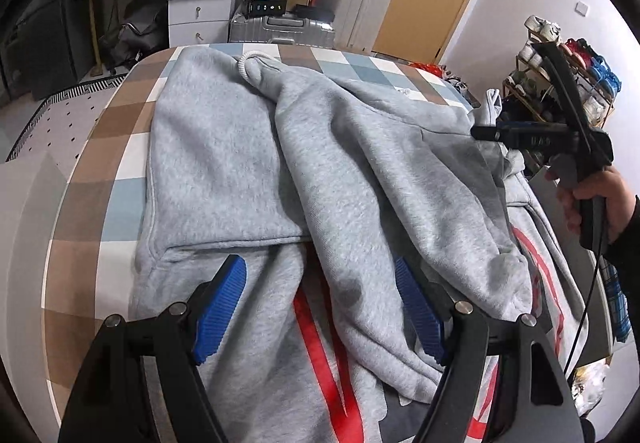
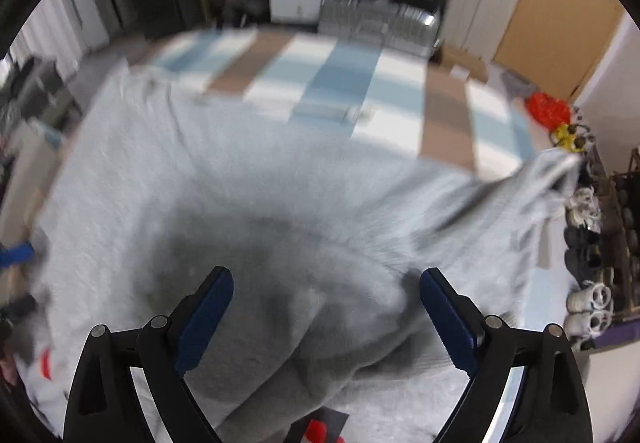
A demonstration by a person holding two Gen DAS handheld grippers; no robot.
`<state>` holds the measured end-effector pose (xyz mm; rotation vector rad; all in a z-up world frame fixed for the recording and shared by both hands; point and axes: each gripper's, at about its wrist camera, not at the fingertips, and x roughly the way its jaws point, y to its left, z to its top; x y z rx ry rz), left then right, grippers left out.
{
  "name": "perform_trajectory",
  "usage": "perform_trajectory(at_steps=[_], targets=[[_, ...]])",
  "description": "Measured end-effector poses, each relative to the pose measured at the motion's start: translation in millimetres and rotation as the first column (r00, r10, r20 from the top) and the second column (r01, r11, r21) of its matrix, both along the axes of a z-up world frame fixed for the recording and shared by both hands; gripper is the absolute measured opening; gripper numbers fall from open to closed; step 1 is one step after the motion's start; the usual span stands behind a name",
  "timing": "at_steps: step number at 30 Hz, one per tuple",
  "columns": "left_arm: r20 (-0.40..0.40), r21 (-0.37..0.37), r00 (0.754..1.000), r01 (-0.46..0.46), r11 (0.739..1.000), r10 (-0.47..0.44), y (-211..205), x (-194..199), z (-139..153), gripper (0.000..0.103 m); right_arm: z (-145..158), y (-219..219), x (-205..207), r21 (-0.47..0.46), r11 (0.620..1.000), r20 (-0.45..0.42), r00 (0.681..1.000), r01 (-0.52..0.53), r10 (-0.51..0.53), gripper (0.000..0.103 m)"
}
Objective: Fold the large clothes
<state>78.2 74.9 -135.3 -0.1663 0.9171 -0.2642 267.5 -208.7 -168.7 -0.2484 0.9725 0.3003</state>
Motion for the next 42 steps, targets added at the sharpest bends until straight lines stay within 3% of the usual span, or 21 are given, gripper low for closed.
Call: perform_trajectory(at_steps=[2, 5, 6, 11, 13, 16, 19, 22, 27, 30, 32, 33, 35, 37, 42], targets=[[-0.004, 0.003, 1.0, -0.001, 1.0, 0.001, -1, -1, 1, 0.073, 0, -9, 10, 0.017, 0.999, -0.019, 0.999, 0.046, -0.045, 0.095], [-0.017, -0.001, 1.0, -0.01, 1.0, 0.01, 1, -2, 0, 0.073, -39, -16, 30, -0.031, 0.994, -0.227, 0.968, 0.106, -0.11, 0.096], [-0.021, -0.006, 1.0, -0.014, 1.0, 0.014, 2, -2, -1, 0.073, -48, -18, 30, -0.039, 0.993, -0.252, 0.96, 0.115, -0.122, 0.099], [-0.045, -0.046, 0.999, -0.032, 0.998, 0.03, 9, -1, -2, 0.073, -28, -31, 24, 0.075, 0.989, -0.202, 0.973, 0.13, -0.112, 0.096], [-0.068, -0.075, 0.997, -0.039, 0.996, 0.034, 10, -1, -3, 0.073, 5, -47, 24, 0.179, 0.976, -0.093, 0.99, 0.122, -0.106, 0.095], [-0.08, -0.106, 0.996, -0.048, 0.993, 0.04, 8, 1, -3, 0.073, 48, -72, 34, 0.271, 0.95, 0.039, 0.985, 0.154, -0.171, 0.098], [-0.055, -0.08, 0.998, -0.034, 0.996, 0.029, 1, 1, 0, 0.073, 65, -91, 70, 0.333, 0.911, -0.01, 0.967, 0.245, -0.256, 0.099], [-0.027, -0.022, 1.0, 0.0, 1.0, 0.0, -10, 0, 1, 0.073, 61, -78, 103, 0.259, 0.927, -0.063, 0.963, 0.27, -0.263, 0.099], [0.003, 0.073, 0.998, 0.067, 0.995, -0.067, -28, 1, -2, 0.073, 44, -42, 122, 0.074, 0.986, -0.065, 0.987, 0.149, -0.144, 0.099], [0.023, 0.101, 0.998, 0.063, 0.993, -0.065, -31, 0, -2, 0.073, 10, -38, 132, 0.006, 0.994, -0.178, 0.978, 0.108, -0.105, 0.097], [0.017, 0.101, 0.998, 0.064, 0.993, -0.066, -30, 0, -3, 0.073, -14, -46, 131, -0.072, 0.993, -0.277, 0.954, 0.097, -0.113, 0.096], [0.016, 0.1, 0.998, 0.06, 0.993, -0.062, -29, 0, -3, 0.073, -20, -52, 128, -0.07, 0.993, -0.306, 0.945, 0.094, -0.111, 0.089], [0.013, 0.087, 0.998, 0.058, 0.994, -0.059, -27, 0, -1, 0.073, -21, -70, 112, -0.011, 0.996, -0.345, 0.935, 0.087, -0.086, 0.085], [0.004, 0.071, 0.999, 0.052, 0.996, -0.052, -25, -1, -1, 0.073, -23, -90, 90, 0.104, 0.99, -0.386, 0.921, 0.094, -0.047, 0.085], [-0.008, 0.074, 0.999, 0.035, 0.997, -0.035, -29, 1, -4, 0.073, -29, -121, 56, 0.28, 0.949, -0.329, 0.943, 0.147, -0.049, 0.085]])
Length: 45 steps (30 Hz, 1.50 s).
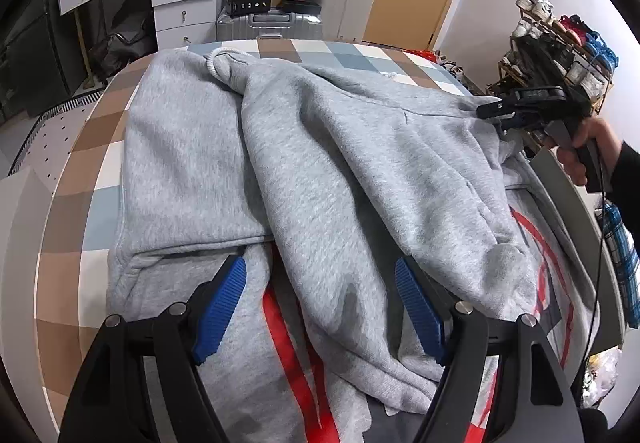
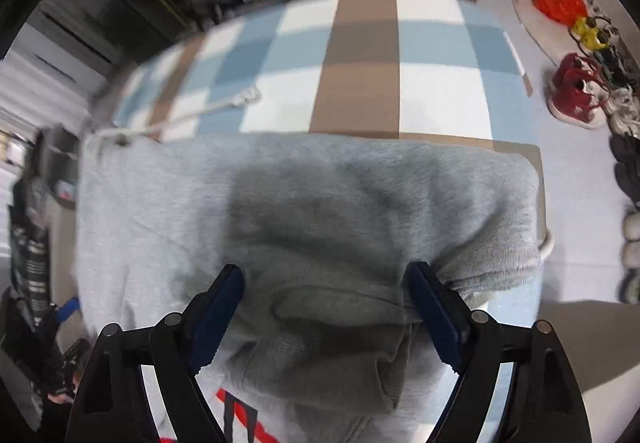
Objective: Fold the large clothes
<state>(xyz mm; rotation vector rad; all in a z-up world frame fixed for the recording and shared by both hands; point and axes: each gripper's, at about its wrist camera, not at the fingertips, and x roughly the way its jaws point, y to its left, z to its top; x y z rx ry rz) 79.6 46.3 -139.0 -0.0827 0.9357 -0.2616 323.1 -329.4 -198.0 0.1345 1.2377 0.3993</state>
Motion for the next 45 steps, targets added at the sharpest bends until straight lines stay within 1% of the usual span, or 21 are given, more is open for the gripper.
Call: perform_trajectory(at_steps=[3, 5, 7, 10, 11, 14, 17, 20, 23, 26, 27, 28, 29, 31, 32, 34, 36, 39, 41, 44, 45], targets=[[0.009, 0.038, 1.0, -0.019, 0.999, 0.019, 0, 0, -2, 0.073, 5, -7, -6, 0.048, 0.997, 0.012, 0.998, 0.058, -0.059, 0.085], [0.001, 0.028, 1.0, -0.027, 0.999, 0.027, 4, 1, -3, 0.073, 21, -6, -17, 0.067, 0.996, 0.042, 0.997, 0.064, -0.067, 0.086], [-0.013, 0.005, 0.999, -0.044, 0.999, 0.044, 10, 2, -2, 0.073, 45, -10, -37, 0.087, 0.994, 0.105, 0.992, 0.067, -0.076, 0.086], [-0.023, -0.025, 0.998, -0.061, 0.998, 0.06, 16, 0, 1, 0.073, 84, -17, -84, 0.16, 0.985, 0.199, 0.975, 0.069, -0.101, 0.088], [-0.021, -0.035, 0.998, -0.065, 0.997, 0.064, 18, -1, 3, 0.073, 92, -16, -94, 0.176, 0.982, 0.215, 0.97, 0.072, -0.11, 0.091], [-0.001, -0.042, 0.998, -0.066, 0.997, 0.066, 22, -8, 10, 0.073, 113, -15, -152, 0.244, 0.968, 0.285, 0.95, 0.056, -0.127, 0.095], [0.052, 0.013, 0.997, -0.058, 0.998, 0.058, 23, -24, 22, 0.073, 113, -7, -215, 0.339, 0.94, 0.323, 0.934, 0.037, -0.153, 0.101], [0.074, 0.086, 0.996, -0.053, 0.995, 0.047, 27, -42, 29, 0.073, 102, 14, -266, 0.409, 0.913, 0.35, 0.926, -0.013, -0.143, 0.103], [0.049, 0.079, 0.997, -0.071, 0.994, 0.067, 36, -67, 36, 0.073, 84, 43, -313, 0.431, 0.899, 0.41, 0.904, -0.076, -0.12, 0.103], [-0.01, 0.062, 0.996, -0.088, 0.994, 0.089, 45, -97, 37, 0.074, 59, 63, -347, 0.51, 0.852, 0.439, 0.888, -0.119, -0.139, 0.103], [-0.034, 0.073, 0.995, -0.095, 0.993, 0.098, 47, -110, 36, 0.074, 53, 68, -352, 0.511, 0.851, 0.433, 0.891, -0.116, -0.138, 0.103], [-0.043, 0.08, 0.995, -0.092, 0.993, 0.095, 48, -121, 36, 0.074, 52, 76, -352, 0.452, 0.886, 0.409, 0.907, -0.105, -0.101, 0.103], [-0.046, 0.088, 0.995, -0.089, 0.992, 0.093, 48, -128, 36, 0.074, 56, 81, -358, 0.404, 0.905, 0.43, 0.901, -0.132, -0.061, 0.103], [-0.083, 0.143, 0.992, -0.086, 0.986, 0.099, 49, -151, 31, 0.074, 61, 81, -369, 0.358, 0.916, 0.54, 0.841, -0.181, -0.045, 0.103], [-0.1, 0.157, 0.99, -0.08, 0.984, 0.096, 49, -156, 29, 0.074, 61, 84, -369, 0.328, 0.927, 0.556, 0.831, -0.181, -0.034, 0.103], [-0.148, 0.205, 0.982, -0.083, 0.975, 0.114, 54, -175, 17, 0.075, 54, 91, -361, 0.306, 0.934, 0.514, 0.857, -0.185, 0.001, 0.103], [-0.164, 0.222, 0.976, -0.102, 0.97, 0.14, 59, -188, 7, 0.075, 48, 98, -356, 0.312, 0.93, 0.47, 0.882, -0.193, 0.026, 0.103], [-0.22, 0.255, 0.958, -0.124, 0.959, 0.183, 67, -197, -17, 0.075, 46, 105, -356, 0.298, 0.93, 0.483, 0.874, -0.217, 0.049, 0.103], [-0.271, 0.232, 0.94, -0.148, 0.961, 0.21, 73, -198, -34, 0.075, 43, 108, -363, 0.289, 0.93, 0.486, 0.872, -0.227, 0.062, 0.103], [-0.357, 0.109, 0.904, -0.208, 0.972, 0.234, 81, -205, -59, 0.074, 43, 109, -368, 0.275, 0.932, 0.494, 0.866, -0.235, 0.073, 0.103], [-0.34, 0.089, 0.913, -0.206, 0.974, 0.224, 79, -207, -63, 0.074, 43, 110, -370, 0.268, 0.933, 0.501, 0.862, -0.239, 0.077, 0.103]])
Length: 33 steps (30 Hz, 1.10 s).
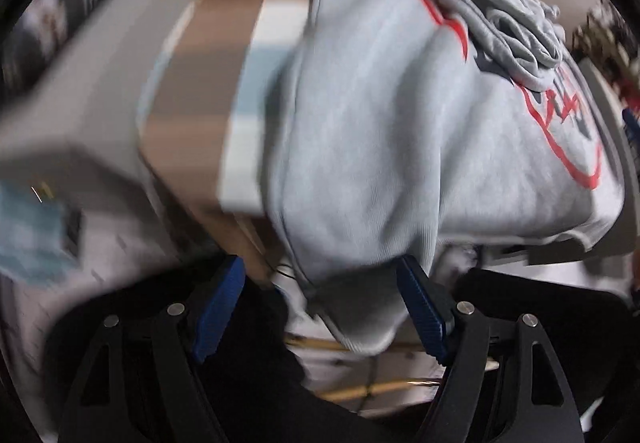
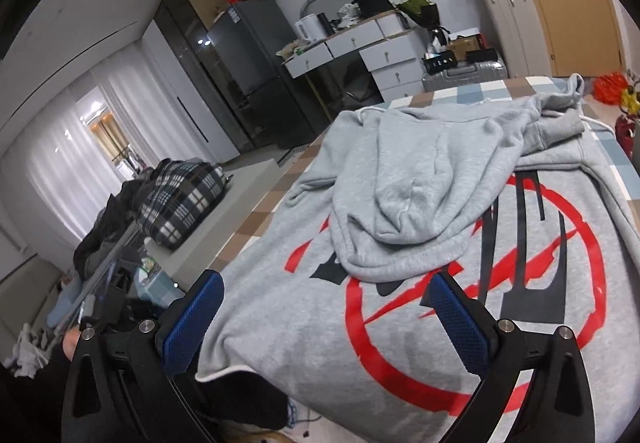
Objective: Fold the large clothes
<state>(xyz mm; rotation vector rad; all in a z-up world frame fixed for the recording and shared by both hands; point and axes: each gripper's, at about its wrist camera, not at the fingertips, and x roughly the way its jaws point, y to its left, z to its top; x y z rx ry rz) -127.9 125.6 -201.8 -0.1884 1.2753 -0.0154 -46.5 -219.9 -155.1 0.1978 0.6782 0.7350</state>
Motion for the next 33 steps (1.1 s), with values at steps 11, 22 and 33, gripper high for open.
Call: perform_trajectory(at_steps=[11, 22, 33], targets=[[0.107, -0.049, 0.984, -0.139, 0.989, 0.144, 2, 17, -35, 0.074, -5, -3, -7, -0.029, 1.0, 0.0, 1.0, -0.003, 0.003, 0.103], [0.076, -0.253, 0.979, -0.165, 0.953, 0.189, 37, 13, -71, 0.059, -8, -9, -12, -0.042, 0.999, 0.001, 1.0, -0.025, 0.025, 0.103], [0.208, -0.444, 0.972, -0.009, 0.896, 0.112, 40, -8, -37, 0.004, -3, 3, -22, -0.055, 0.996, 0.035, 0.996, -0.077, 0.079, 0.103]])
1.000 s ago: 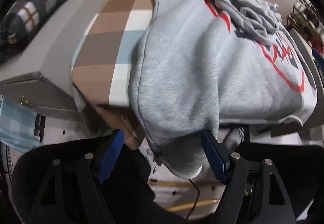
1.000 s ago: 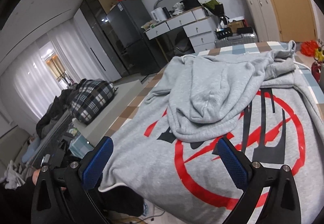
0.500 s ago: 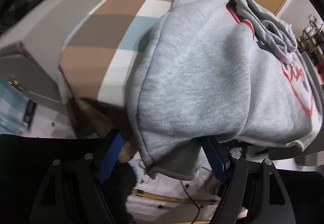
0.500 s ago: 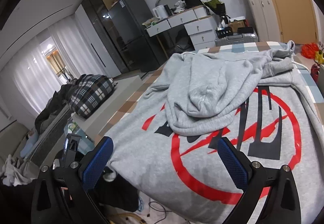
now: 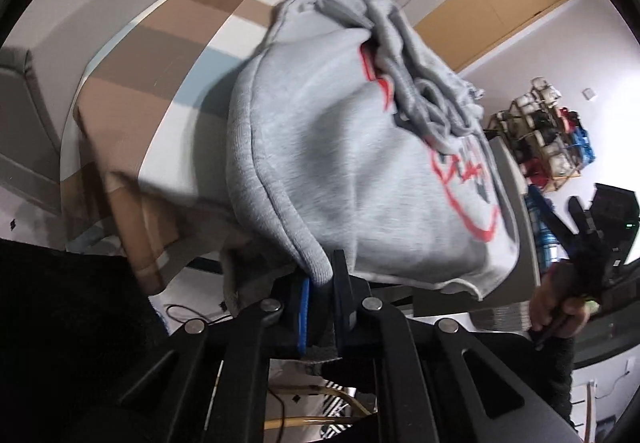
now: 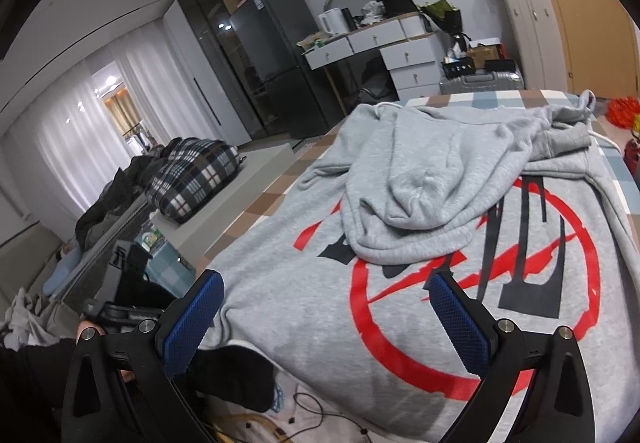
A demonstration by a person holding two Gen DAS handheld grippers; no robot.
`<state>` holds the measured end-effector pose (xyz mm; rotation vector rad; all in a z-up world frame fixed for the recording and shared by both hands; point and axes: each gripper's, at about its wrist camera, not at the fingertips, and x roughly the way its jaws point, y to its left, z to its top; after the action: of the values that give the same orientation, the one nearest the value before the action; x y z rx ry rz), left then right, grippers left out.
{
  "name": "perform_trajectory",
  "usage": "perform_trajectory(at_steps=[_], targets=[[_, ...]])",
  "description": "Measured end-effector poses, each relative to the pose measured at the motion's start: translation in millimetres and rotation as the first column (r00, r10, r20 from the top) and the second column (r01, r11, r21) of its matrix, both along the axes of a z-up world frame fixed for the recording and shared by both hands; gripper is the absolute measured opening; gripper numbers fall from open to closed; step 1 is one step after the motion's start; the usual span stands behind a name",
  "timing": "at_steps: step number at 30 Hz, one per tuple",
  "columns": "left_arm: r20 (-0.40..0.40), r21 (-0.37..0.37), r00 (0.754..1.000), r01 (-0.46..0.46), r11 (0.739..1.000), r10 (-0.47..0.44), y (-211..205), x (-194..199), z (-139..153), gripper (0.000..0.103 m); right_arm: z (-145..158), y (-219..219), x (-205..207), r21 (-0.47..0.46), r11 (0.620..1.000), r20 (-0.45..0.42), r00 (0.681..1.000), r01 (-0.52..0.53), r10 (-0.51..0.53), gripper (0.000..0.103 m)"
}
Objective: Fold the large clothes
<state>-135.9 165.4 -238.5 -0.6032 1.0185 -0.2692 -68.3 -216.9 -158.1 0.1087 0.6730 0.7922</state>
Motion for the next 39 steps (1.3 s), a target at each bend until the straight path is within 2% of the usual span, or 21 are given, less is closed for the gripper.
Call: perform_trajectory(at_steps=[4, 7, 12, 16, 19, 24, 26, 28, 29, 31, 33, 35, 37, 38, 39], targets=[[0.049, -0.051, 0.999, 0.017, 0.999, -0.015, -1, 1, 35, 0.004, -3, 13, -4, -0.012, 0.997, -0.011, 0.997, -0.07, 0.07, 0.103], [0.108, -0.044, 0.993, 0.042, 0.998, -0.037, -8, 3, 60, 0.003, -3, 35, -19, -0.063, 0.986, 0.015, 0.988, -0.155, 0.156, 0.103], [0.15, -0.071, 0.986, 0.09, 0.993, -0.078, -9, 26, 86, 0.003, -15, 99, -57, -0.246, 0.925, 0.079, 0.945, -0.289, 0.317, 0.103], [0.137, -0.13, 0.984, 0.129, 0.983, -0.111, -14, 44, 90, 0.003, -27, 152, -78, -0.33, 0.883, 0.11, 0.915, -0.334, 0.387, 0.103], [0.126, -0.193, 0.983, 0.159, 0.968, -0.137, -14, 48, 93, 0.003, -33, 180, -86, -0.392, 0.877, 0.177, 0.913, -0.277, 0.367, 0.103], [0.128, -0.335, 0.976, 0.208, 0.919, -0.174, -5, 44, 102, 0.003, -40, 212, -78, -0.416, 0.878, 0.255, 0.896, -0.237, 0.363, 0.102], [0.135, -0.364, 0.976, 0.211, 0.907, -0.173, -3, 39, 106, 0.003, -39, 219, -67, -0.393, 0.892, 0.251, 0.907, -0.225, 0.339, 0.102], [0.151, -0.38, 0.971, 0.229, 0.896, -0.184, -2, 36, 108, 0.003, -35, 218, -55, -0.324, 0.921, 0.238, 0.924, -0.215, 0.299, 0.101], [0.152, -0.388, 0.971, 0.232, 0.892, -0.186, -1, 36, 108, 0.003, -33, 218, -51, -0.306, 0.931, 0.24, 0.931, -0.197, 0.275, 0.096], [0.147, -0.398, 0.973, 0.221, 0.89, -0.176, 5, 34, 106, 0.003, -28, 213, -40, -0.251, 0.951, 0.215, 0.948, -0.179, 0.235, 0.074], [0.139, -0.403, 0.979, 0.192, 0.895, -0.148, 15, 34, 105, 0.003, -25, 205, -27, -0.193, 0.964, 0.154, 0.964, -0.185, 0.216, 0.027], [0.107, -0.392, 0.988, 0.147, 0.908, -0.114, 25, 34, 104, 0.003, -23, 197, -18, -0.143, 0.97, 0.093, 0.973, -0.195, 0.209, 0.013], [0.096, -0.406, 0.99, 0.133, 0.904, -0.103, 33, 33, 102, 0.009, -22, 190, -15, -0.109, 0.969, 0.056, 0.972, -0.222, 0.229, 0.009], [0.097, -0.387, 0.991, 0.123, 0.914, -0.093, 35, 30, 104, 0.023, -21, 188, -17, -0.098, 0.965, 0.051, 0.967, -0.242, 0.248, 0.009], [0.093, -0.347, 0.993, 0.102, 0.932, -0.075, 37, 26, 105, 0.055, -19, 186, -19, -0.093, 0.962, 0.049, 0.963, -0.258, 0.263, 0.009]])
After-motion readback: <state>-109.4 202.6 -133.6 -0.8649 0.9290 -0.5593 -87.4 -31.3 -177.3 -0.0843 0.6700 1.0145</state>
